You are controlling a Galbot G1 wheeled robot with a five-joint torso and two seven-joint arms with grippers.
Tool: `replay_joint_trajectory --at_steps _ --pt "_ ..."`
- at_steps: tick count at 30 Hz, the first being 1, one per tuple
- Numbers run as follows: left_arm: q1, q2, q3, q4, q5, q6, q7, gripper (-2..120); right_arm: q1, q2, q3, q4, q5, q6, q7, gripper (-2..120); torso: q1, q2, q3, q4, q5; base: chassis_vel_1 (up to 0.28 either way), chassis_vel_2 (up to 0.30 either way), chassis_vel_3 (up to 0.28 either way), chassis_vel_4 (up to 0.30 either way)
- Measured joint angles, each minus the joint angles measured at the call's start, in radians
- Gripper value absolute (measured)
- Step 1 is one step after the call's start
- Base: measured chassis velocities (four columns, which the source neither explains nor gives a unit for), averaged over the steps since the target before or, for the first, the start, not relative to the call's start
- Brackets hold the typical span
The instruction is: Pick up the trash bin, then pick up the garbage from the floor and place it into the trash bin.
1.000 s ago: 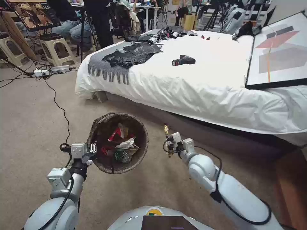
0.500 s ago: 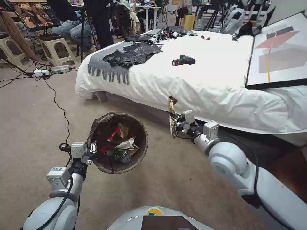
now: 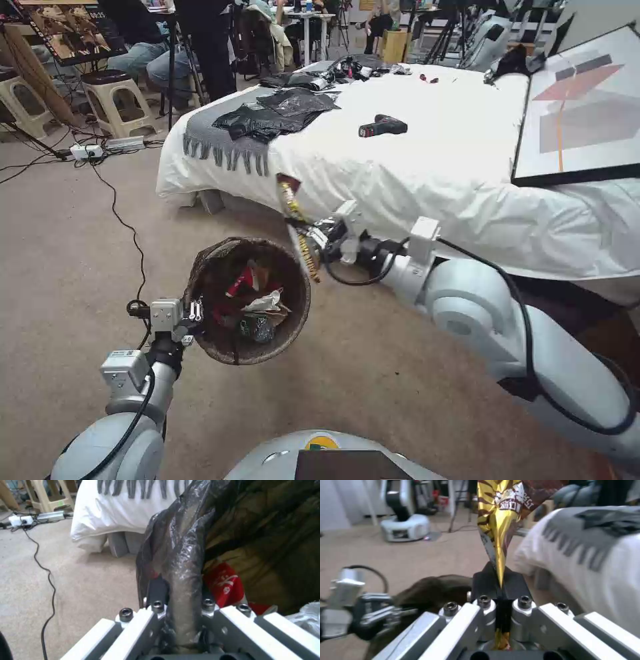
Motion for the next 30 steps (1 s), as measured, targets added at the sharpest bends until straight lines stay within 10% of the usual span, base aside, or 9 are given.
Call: replay_joint_trajectory --at_steps 12,30 --pt "0.000 -0.002 0.003 0.000 0.005 0.003 0.001 3 0.073 0.078 -0.224 0.003 0.007 -0.054 0.092 0 0.000 0.000 0.000 -0.0002 -0.0001 0.000 0.000 0.000 0.000" --pt "-0.001 -0.002 0.013 0.000 -0.017 0.080 -0.021 3 0.070 0.108 -0.304 -0.013 -0.004 -0.094 0.189 -1 0.000 0.000 0.000 -0.0001 0.0000 0.000 0.000 0.000 0.000"
